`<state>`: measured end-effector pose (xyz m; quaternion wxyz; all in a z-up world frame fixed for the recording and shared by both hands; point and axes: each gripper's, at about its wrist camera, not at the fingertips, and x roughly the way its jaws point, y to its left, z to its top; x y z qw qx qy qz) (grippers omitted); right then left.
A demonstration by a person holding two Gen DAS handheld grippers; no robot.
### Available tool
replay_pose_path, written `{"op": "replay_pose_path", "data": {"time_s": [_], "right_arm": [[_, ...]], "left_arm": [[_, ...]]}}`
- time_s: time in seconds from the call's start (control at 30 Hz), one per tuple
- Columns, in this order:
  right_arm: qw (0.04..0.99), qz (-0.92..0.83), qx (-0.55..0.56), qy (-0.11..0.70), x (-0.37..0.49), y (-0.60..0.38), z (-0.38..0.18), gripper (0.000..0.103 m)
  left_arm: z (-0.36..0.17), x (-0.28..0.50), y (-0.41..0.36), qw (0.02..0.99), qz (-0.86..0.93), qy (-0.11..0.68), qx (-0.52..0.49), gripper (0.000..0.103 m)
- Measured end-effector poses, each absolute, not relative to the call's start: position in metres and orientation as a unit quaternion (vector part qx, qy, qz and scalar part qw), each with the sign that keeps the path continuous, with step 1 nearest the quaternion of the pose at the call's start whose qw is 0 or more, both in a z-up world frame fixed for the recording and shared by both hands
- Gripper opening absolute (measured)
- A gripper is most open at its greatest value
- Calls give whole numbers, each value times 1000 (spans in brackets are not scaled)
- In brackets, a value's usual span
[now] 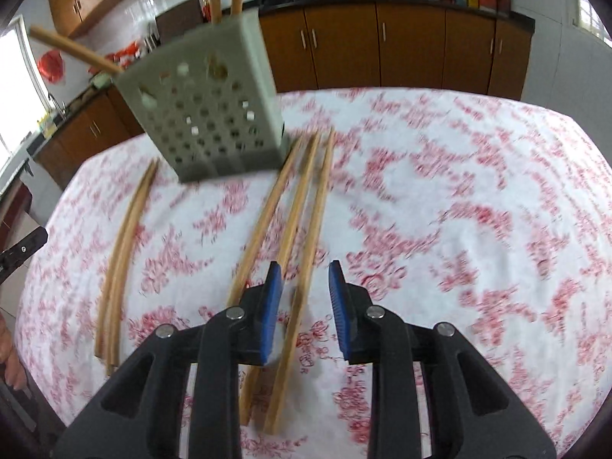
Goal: Organize utensils
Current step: 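Move the left gripper to another chopstick and grasp it while the right gripper grasps one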
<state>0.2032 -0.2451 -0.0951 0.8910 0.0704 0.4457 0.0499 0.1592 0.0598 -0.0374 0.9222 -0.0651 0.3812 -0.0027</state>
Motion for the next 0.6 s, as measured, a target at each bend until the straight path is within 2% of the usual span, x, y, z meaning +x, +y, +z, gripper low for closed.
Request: {"op": "replay_pose_path", "data": {"time_s": [0.03, 0.17, 0.4, 0.6], "right_arm": [[890, 47, 64, 449, 206, -242, -98, 26], [891, 30, 41, 451, 207, -244, -105, 8], [891, -50, 82, 444, 209, -288, -101, 8], [893, -52, 68, 441, 203, -289, -100, 8]], "left_arm": [[-42, 159, 58, 920, -6, 386, -66, 24], [-56, 158, 49, 914, -22, 399, -66, 24], [-70, 164, 30, 905, -48, 420, -58, 23], [-82, 170, 14, 895, -60, 438, -48, 23]]}}
